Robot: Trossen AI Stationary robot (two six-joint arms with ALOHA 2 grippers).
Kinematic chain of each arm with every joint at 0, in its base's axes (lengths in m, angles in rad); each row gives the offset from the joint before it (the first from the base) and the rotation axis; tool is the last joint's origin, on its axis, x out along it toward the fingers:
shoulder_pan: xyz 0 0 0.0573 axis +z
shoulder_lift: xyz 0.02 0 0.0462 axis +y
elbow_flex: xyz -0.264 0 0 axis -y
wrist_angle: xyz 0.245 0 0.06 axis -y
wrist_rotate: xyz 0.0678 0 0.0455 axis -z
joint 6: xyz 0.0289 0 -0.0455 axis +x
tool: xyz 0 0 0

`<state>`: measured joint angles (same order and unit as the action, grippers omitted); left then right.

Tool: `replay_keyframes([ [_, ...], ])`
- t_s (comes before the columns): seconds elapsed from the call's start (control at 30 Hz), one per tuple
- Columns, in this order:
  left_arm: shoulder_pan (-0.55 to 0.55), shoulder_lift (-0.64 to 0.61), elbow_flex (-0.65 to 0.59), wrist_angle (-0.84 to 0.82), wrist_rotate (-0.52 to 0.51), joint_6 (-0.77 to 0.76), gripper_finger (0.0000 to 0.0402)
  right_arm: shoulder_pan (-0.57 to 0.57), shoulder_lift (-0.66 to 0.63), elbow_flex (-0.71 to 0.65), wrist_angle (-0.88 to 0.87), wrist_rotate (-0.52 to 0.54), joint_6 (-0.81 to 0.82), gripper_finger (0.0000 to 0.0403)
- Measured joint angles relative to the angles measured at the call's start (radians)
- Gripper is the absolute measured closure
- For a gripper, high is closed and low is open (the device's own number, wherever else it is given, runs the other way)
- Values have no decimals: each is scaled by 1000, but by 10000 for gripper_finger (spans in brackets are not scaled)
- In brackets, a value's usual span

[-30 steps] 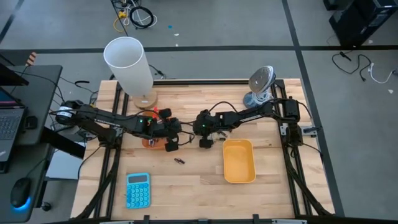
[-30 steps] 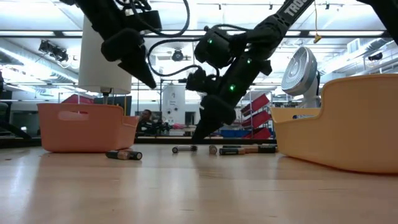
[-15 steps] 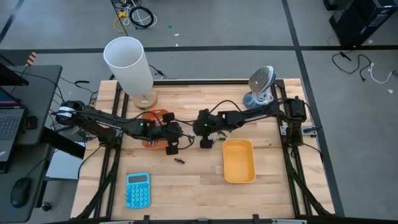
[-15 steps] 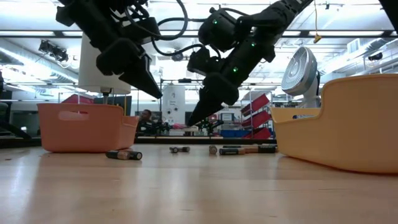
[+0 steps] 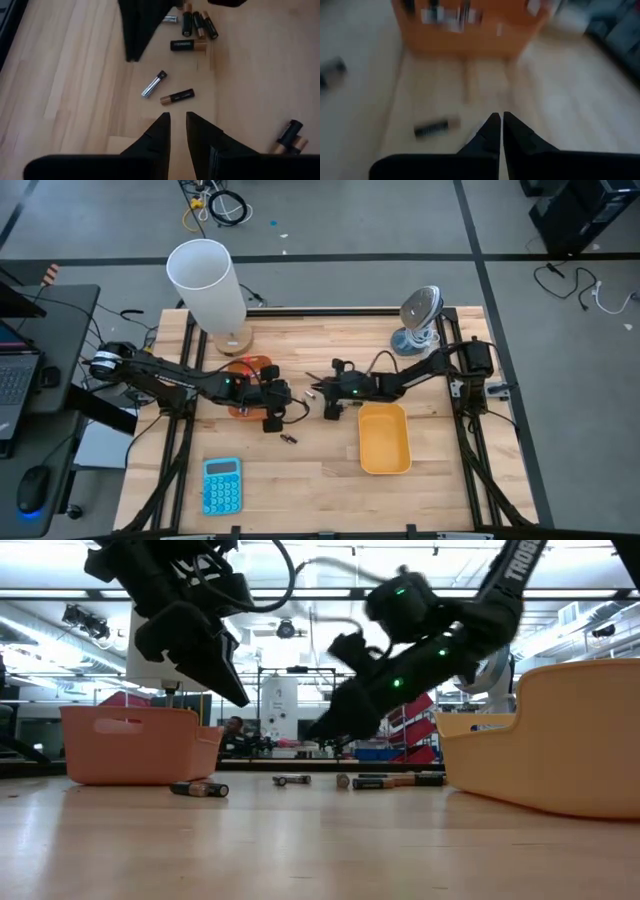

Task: Sort batteries
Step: Put the silver battery into the orange bin

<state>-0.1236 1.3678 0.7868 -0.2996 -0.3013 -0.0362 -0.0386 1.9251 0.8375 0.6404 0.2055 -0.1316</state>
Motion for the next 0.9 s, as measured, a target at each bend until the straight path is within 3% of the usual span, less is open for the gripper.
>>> replay_keyframes([
  [0.1, -1, 0, 0, 7, -1, 1, 338, 12, -1, -51, 125, 10, 20, 377],
  [0.5, -1, 0, 0, 56, -5, -1, 338, 34, 20, -64, 84, 37, 164, 282],
  [0.9, -1, -1, 0, 71, -18, -1, 338, 44, 20, -52, 75, 34, 210, 249],
])
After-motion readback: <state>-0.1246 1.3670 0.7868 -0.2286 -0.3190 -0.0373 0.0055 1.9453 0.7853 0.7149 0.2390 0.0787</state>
